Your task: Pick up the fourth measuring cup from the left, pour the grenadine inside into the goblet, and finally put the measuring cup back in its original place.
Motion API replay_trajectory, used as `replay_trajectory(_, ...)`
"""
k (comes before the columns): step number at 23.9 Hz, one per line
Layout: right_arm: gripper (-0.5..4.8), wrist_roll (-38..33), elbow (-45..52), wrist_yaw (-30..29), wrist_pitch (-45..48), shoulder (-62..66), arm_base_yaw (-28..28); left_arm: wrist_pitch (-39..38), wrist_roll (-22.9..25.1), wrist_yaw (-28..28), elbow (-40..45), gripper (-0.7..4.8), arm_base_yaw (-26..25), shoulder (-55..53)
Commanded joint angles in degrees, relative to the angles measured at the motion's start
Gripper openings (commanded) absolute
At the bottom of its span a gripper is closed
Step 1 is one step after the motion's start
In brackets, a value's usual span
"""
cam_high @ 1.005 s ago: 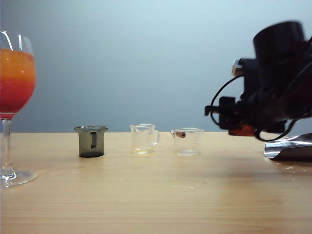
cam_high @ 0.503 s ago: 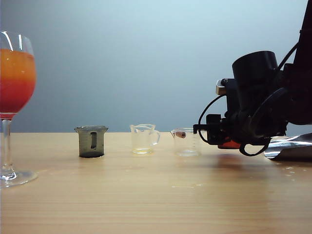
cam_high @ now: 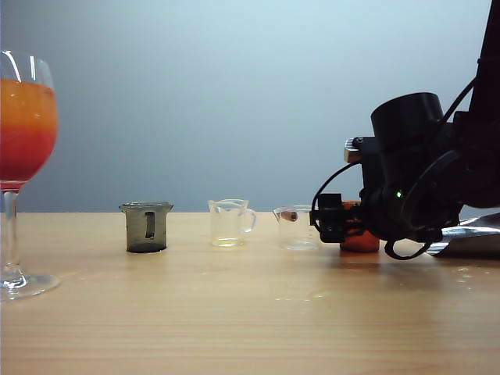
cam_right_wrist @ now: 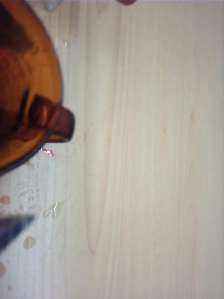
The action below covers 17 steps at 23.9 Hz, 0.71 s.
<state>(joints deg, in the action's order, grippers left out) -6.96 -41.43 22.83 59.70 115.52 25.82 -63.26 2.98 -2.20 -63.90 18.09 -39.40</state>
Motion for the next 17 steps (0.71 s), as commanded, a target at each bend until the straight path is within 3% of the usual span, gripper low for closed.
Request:
replay_trajectory(1,4.79,-0.04,0.04,0.22,0.07,-2.23,0.02,0.33,-0.02,0.0,-0.17,-0.04,-0.09,0.15)
replay_trajectory(9,4.79,-0.11,7.15,0.11,-2.54,-11.08,1.51,0.31,0.0,-0.02,-0.17,-0.03,-0.09,0.15)
replay_trajectory(12,4.79,-0.15,12.87,-4.13,-4.37,-20.63,1.81,0.33,-0.02,-0.02,-0.17,-0.03,-0.09,0.15)
replay_trajectory(13,4.4,-0.42,14.03,-5.95,-6.08,-23.63,1.81,0.31,0.0,0.0,-0.17,-0.04,-0.09,0.15)
replay_trajectory(14,1.34,-0.42,15.96,-9.53,-10.99,-30.34,1.81,0.31,-0.02,-0.02,-0.17,-0.04,-0.09,0.15)
replay_trajectory(15,-0.24,-0.35,16.59,-11.06,-13.68,-33.64,1.81,0.31,-0.02,-0.02,-0.17,-0.04,-0.09,0.15)
replay_trajectory(17,-0.07,-0.9,17.07,-13.81,-23.17,-44.19,1.81,0.31,-0.02,-0.02,-0.17,-0.04,-0.09,0.15)
